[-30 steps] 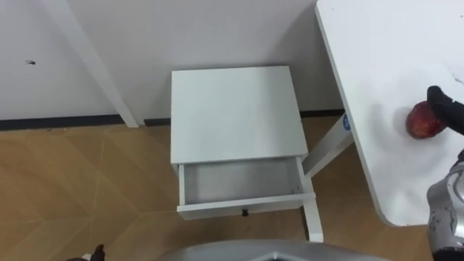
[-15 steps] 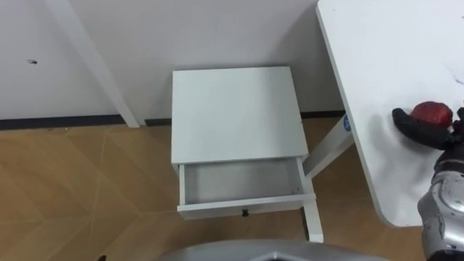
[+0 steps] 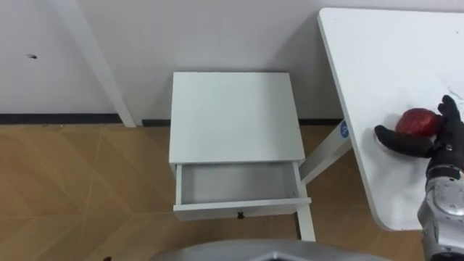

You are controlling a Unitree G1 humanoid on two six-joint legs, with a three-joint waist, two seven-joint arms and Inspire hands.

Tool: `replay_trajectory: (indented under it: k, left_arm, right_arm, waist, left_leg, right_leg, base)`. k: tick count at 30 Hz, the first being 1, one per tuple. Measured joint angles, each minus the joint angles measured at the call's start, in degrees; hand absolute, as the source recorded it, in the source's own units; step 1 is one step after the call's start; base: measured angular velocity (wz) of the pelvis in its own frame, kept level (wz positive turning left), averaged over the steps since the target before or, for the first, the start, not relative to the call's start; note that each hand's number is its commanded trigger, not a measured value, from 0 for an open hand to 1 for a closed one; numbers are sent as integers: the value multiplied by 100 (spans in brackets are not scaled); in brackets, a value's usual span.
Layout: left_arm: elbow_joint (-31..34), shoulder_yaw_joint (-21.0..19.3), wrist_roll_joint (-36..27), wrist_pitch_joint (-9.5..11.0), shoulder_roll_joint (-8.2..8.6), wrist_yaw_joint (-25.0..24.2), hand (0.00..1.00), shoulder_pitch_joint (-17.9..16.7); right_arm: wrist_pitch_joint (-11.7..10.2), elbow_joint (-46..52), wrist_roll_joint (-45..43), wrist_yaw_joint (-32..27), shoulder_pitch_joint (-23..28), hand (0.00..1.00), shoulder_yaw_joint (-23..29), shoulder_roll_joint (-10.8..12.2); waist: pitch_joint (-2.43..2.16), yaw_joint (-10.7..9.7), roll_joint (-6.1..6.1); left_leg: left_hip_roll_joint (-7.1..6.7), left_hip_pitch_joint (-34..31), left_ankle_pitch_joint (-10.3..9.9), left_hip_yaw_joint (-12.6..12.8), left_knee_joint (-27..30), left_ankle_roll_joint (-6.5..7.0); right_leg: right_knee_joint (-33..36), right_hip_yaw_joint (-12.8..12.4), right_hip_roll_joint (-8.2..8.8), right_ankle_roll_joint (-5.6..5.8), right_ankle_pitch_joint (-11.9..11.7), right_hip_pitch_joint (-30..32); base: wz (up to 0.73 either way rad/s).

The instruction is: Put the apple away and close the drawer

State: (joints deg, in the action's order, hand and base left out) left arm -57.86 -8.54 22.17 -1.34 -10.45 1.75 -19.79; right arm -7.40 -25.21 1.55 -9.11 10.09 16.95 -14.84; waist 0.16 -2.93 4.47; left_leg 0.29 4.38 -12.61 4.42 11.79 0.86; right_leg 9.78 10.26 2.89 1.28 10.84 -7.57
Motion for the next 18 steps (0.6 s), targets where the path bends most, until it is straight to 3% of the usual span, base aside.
replay_trajectory:
  k: [6, 13, 18]
  left_arm:
    - [-28, 15, 1, 1, -51, -23, 0, 19]
    - [-183, 33, -1, -57, -50, -23, 0, 76]
    - [-183, 79, 3, -121, -50, -15, 0, 153]
  right_arm:
    - [-2, -265, -464, 11, -127, 100, 9, -345]
    - [16, -319, -898, 65, -217, 100, 1, -357]
    - [146, -134, -1249, 92, -212, 100, -128, -359]
  waist:
    - [-16, -11, -31]
    - [-15, -6, -14]
    - [-15, 16, 4]
  left_leg:
    - [9, 19, 0, -5, 8, 0]
    - [2, 21, 0, -29, 2, 0]
    - [3, 17, 1, -26, -16, -2]
  right_leg:
    - [2, 9, -4, -11, -7, -28]
    - [-5, 21, -3, -11, -7, -33]
    - [-3, 22, -3, -10, -7, -8]
  base:
    - [0]
    - [0]
    - [0]
